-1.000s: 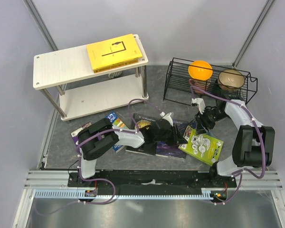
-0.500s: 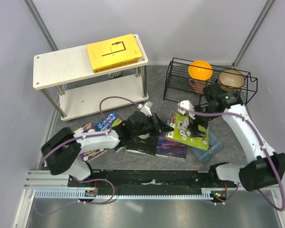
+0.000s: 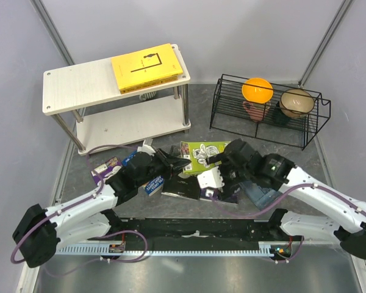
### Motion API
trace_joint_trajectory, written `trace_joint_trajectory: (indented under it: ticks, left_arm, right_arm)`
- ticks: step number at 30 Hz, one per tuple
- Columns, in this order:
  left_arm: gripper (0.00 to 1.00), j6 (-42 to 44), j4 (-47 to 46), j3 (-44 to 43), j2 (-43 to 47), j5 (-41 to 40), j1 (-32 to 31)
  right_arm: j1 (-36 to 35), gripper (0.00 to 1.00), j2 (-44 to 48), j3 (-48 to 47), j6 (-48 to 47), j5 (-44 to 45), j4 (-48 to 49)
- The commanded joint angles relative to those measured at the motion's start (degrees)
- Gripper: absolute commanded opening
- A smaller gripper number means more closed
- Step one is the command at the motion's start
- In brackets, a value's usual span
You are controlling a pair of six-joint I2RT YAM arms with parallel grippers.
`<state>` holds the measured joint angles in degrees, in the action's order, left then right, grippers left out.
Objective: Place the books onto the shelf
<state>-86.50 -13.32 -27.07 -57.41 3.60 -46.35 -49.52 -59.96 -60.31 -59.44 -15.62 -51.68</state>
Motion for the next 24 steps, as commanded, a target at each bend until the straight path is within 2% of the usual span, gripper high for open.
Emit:
trace_joint_trajectory:
  ticks: [1,7,8,10,11,13,14,15,16,18,19,20,21,23,24]
  left_arm:
    - [0.01,-7.8,-1.6,2.1,7.5,-1.8,1.0]
    - [0.01,-8.3,2.1,3.8,13.9,-2.6,2.3]
    - [0.01,-8.2,2.6,4.0,14.8,-2.8,2.6]
    - [0.02,-8.4,4.0,4.7,16.3,-3.2,2.9]
    - [0.02,-8.5,4.3,4.9,17.8,-3.1,3.5]
    - [0.02,-8.2,5.9,5.3,19.4,-3.0,4.1]
    - [0.02,-6.2,7.2,5.1,21.2,-3.3,4.9]
    - [0.01,-4.3,9.1,3.6,22.2,-3.4,5.4]
    - [0.01,-1.9,15.5,2.3,23.2,-4.8,5.9]
    - [0.03,7.7,23.0,-3.4,25.7,-8.9,7.5]
    - [0.08,11.4,27.1,-5.5,26.4,-10.7,7.8]
    - [0.19,18.3,33.9,-7.7,26.9,-15.0,8.1]
    - [0.40,21.3,37.9,-11.9,27.5,-17.1,8.1]
    - [0.53,31.1,45.4,-15.5,28.0,-21.8,8.1]
    - [0.54,34.3,47.3,-19.1,28.0,-22.8,8.2]
  right_arm:
    - [-8.4,0.95,-0.5,5.5,4.3,17.4,17.7]
    - [-11.7,0.75,-5.6,5.7,3.4,24.9,28.4]
    - [-12.0,0.62,-6.0,5.5,3.2,24.9,28.6]
    - [-13.0,0.46,-7.9,4.3,3.2,24.9,28.7]
    - [-13.4,0.32,-8.6,4.0,3.2,25.2,28.7]
    - [-14.4,0.16,-10.3,2.7,3.9,25.4,28.7]
    - [-14.5,0.03,-10.9,2.0,4.5,25.2,28.7]
    - [-14.5,0.00,-12.1,0.0,5.4,25.3,28.7]
    - [-14.4,0.00,-12.7,-1.3,7.1,25.2,28.5]
    - [-14.5,0.00,-14.7,-5.4,8.5,25.2,28.0]
    - [-14.4,0.00,-15.6,-6.7,8.9,25.1,27.3]
    - [-14.4,0.00,-16.3,-8.1,9.5,24.9,27.0]
    - [-14.3,0.00,-17.9,-10.4,9.9,24.6,26.8]
    - [-13.7,0.00,-19.7,-12.7,11.1,24.0,25.9]
    - [-12.9,0.00,-21.6,-14.9,11.4,23.2,25.8]
